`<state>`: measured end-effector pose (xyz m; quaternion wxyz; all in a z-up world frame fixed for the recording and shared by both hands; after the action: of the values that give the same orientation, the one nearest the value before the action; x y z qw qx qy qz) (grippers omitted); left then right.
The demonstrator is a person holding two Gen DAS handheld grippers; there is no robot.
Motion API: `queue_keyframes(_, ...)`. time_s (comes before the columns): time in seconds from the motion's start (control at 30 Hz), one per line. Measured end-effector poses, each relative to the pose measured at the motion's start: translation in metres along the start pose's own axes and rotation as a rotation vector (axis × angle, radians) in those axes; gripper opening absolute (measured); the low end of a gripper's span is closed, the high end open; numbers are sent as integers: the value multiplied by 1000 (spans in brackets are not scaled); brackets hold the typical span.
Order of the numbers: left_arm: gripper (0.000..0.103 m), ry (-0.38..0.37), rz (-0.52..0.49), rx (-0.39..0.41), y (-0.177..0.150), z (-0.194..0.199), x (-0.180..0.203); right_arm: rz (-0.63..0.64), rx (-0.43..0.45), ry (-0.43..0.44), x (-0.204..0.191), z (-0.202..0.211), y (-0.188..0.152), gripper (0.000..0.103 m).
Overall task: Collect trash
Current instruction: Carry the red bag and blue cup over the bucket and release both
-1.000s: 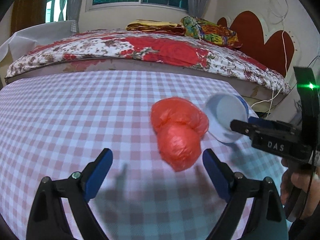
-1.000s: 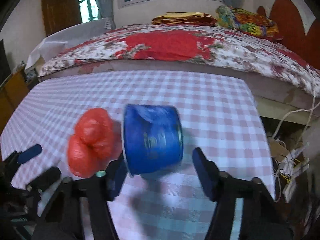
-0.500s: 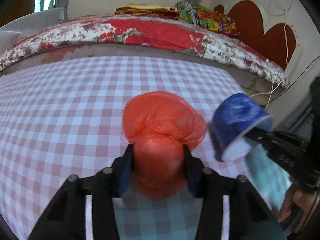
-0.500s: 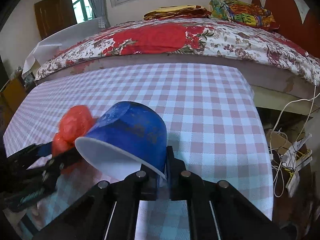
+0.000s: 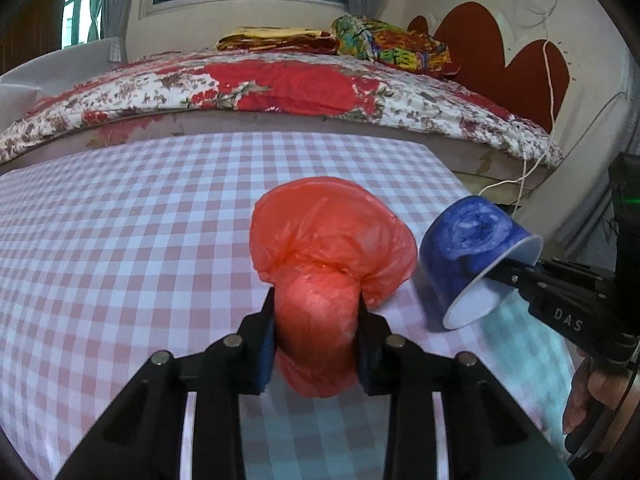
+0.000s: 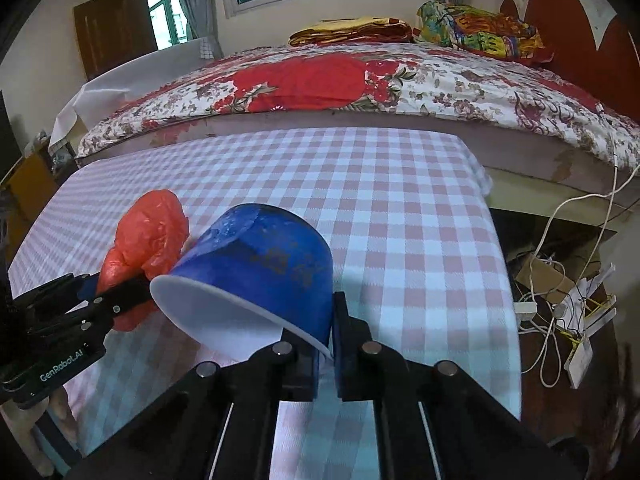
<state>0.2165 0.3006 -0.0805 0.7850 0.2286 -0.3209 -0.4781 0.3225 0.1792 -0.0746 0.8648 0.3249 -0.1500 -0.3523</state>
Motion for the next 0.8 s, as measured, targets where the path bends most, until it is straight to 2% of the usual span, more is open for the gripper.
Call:
queue_keyframes(0.47, 34, -31, -28, 46, -22, 58, 20, 6, 35, -2, -13, 66, -29, 6)
queue_keyframes(0.8, 34, -69, -58, 61, -44, 87, 42, -32, 74, -41, -8, 122, -61, 6)
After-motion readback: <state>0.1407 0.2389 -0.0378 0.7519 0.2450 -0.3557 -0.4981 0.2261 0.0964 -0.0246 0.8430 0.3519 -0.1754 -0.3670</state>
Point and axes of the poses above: each gripper's, at about its wrist camera, not at the fingertips, and z roughly against the way its jaws point, x to its right, y to its top, the point moved 5 cm from there along -z, roughly the way its jaws point, and after that the axes turned 10 degrees about z, right-handed, at the moved point
